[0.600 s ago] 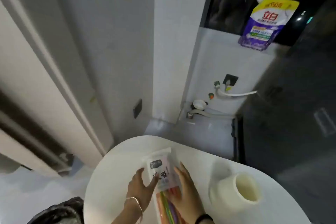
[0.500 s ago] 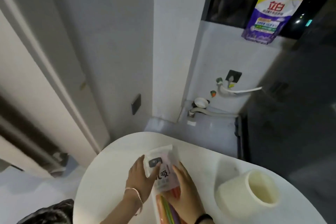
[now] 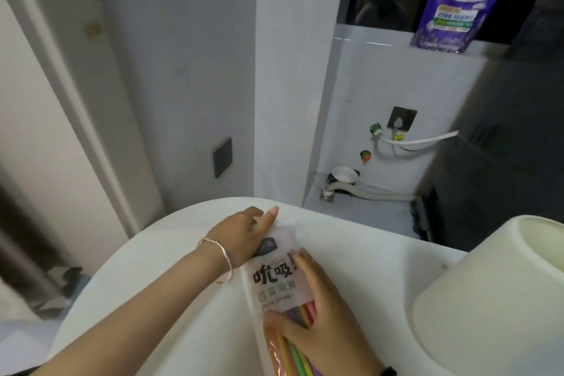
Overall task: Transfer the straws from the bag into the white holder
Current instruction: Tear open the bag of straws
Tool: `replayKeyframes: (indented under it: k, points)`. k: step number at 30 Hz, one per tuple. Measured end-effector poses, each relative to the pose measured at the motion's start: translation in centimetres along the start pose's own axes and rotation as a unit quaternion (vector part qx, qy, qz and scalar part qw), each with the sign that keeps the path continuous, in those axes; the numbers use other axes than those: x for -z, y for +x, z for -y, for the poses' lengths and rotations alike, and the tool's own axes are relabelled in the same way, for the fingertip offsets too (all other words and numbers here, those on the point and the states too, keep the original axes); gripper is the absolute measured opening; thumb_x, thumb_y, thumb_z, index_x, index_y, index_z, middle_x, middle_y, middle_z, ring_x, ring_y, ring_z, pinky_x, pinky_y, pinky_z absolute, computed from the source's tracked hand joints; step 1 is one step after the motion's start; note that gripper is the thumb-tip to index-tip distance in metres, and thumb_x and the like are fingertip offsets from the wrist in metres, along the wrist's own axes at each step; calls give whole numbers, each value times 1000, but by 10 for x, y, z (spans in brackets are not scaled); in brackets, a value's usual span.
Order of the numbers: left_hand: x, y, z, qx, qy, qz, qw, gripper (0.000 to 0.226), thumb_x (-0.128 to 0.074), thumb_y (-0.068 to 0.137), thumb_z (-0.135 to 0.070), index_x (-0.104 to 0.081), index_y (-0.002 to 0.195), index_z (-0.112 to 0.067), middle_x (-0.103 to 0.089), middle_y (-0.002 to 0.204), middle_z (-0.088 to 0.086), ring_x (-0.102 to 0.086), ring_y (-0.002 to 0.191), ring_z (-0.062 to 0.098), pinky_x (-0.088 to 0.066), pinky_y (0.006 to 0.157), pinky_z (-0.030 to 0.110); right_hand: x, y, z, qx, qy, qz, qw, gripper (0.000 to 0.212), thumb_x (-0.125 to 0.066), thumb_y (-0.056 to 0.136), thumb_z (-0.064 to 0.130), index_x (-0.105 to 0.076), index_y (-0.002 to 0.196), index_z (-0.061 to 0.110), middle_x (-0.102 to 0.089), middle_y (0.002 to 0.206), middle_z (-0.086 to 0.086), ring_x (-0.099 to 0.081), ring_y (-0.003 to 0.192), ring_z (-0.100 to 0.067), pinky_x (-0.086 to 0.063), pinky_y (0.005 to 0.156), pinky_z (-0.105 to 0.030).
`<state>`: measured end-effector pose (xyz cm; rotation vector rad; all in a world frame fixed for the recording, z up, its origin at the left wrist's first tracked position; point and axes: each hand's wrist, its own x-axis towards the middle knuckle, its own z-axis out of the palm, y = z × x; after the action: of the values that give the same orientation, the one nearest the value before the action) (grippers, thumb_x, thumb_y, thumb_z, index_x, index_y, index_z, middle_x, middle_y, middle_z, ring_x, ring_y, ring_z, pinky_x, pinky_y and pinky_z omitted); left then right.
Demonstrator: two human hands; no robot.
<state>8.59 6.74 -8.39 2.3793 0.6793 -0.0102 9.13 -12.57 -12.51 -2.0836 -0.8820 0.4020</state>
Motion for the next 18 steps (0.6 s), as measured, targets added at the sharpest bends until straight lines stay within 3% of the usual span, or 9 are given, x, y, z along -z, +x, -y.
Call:
replayKeyframes:
  k: [1, 3, 5, 7, 10, 13, 15, 18]
  points:
    - [4, 1, 1, 0, 1, -1, 1000, 61, -26, 94, -62, -59, 121, -19, -65, 119, 2, -58, 112, 23, -38, 91, 28, 0, -3, 2, 11, -9, -2, 1000, 89, -62, 64, 69, -8, 133, 58, -19, 135, 40, -30, 127, 10, -31, 106, -15]
    - [16, 3, 5, 1, -5, 5, 1000, 53, -32, 95, -59, -64, 90, -16, -65, 89, 5, -58, 85, 22, -40, 79, 25, 3, -6, 5, 15, -25, 8, 1000, 88, -59, 63, 73, -3, 130, 60, -20, 138, 37, -30, 128, 10, -31, 107, -17]
    - [28, -1, 11, -2, -44, 3, 999, 48, -49, 93, -52, -48, 61, -16, -48, 54, -3, -43, 53, 14, -37, 55, 19, 8, -12, 8, 31, -55, -4, 998, 85, -55, 62, 79, -4, 128, 61, -17, 140, 37, -24, 130, 10, -31, 110, -21]
    - [40, -8, 15, -4, -81, 19, 996, 45, -62, 89, -42, -45, 55, -17, -35, 39, -9, -31, 36, 9, -29, 38, 13, 15, -17, 13, 78, -106, -49, 990, 76, -50, 62, 83, -15, 125, 60, -17, 137, 40, -21, 129, 13, -27, 105, -13]
    - [57, -29, 9, -24, -128, 54, 990, 36, -63, 90, -38, -52, 61, -20, -41, 38, -13, -35, 33, 3, -28, 35, 12, 25, -30, 28, 114, -98, -97, 984, 65, -55, 63, 79, -36, 118, 51, -28, 125, 39, -32, 122, 9, -30, 95, -9]
    - [76, -57, -10, -67, -194, 76, 976, 29, -58, 93, -36, -50, 69, -21, -47, 63, 0, -38, 52, 13, -26, 44, 20, 34, -43, 54, 110, -37, -133, 984, 53, -63, 65, 68, -46, 104, 37, -41, 105, 29, -47, 99, 6, -40, 77, -6]
    - [90, -80, -24, -92, -236, 86, 964, 27, -56, 95, -31, -48, 72, -19, -43, 75, 8, -36, 60, 17, -25, 49, 25, 39, -55, 73, 105, -6, -149, 983, 42, -68, 67, 56, -46, 94, 33, -44, 91, 22, -48, 81, 2, -39, 67, -7]
    - [112, -117, -47, -131, -251, 65, 957, 25, -57, 94, -32, -48, 74, -20, -40, 74, 8, -34, 63, 19, -23, 51, 26, 52, -71, 106, 93, 64, -145, 983, 27, -74, 75, 34, -49, 86, 33, -48, 76, 17, -42, 63, -3, -37, 60, -9]
